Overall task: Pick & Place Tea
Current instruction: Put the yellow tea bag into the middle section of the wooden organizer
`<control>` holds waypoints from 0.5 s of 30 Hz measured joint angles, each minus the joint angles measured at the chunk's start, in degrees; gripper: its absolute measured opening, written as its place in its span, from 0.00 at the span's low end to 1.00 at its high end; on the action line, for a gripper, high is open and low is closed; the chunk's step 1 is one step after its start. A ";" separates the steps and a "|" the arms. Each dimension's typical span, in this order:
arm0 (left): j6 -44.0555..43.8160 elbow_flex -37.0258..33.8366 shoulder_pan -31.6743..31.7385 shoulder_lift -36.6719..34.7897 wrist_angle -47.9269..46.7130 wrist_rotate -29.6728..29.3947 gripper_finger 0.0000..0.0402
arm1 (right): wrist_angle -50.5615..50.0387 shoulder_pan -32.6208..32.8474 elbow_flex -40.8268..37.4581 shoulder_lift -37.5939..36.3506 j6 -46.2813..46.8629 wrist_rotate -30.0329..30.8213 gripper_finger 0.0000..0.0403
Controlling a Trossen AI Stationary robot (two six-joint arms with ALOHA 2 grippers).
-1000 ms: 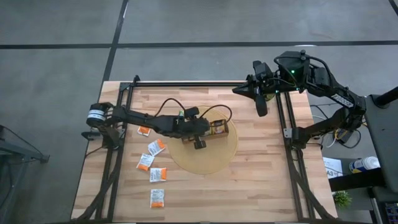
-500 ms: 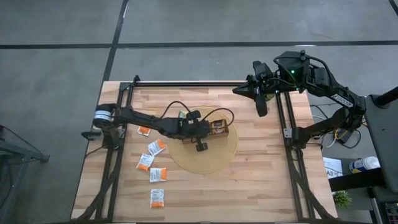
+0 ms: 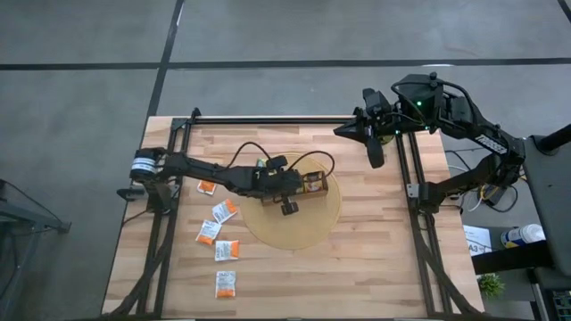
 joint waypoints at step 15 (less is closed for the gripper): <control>-2.40 -0.13 6.61 -8.07 -8.46 -3.10 0.00 | -0.25 0.00 0.00 0.00 -0.66 -0.26 0.02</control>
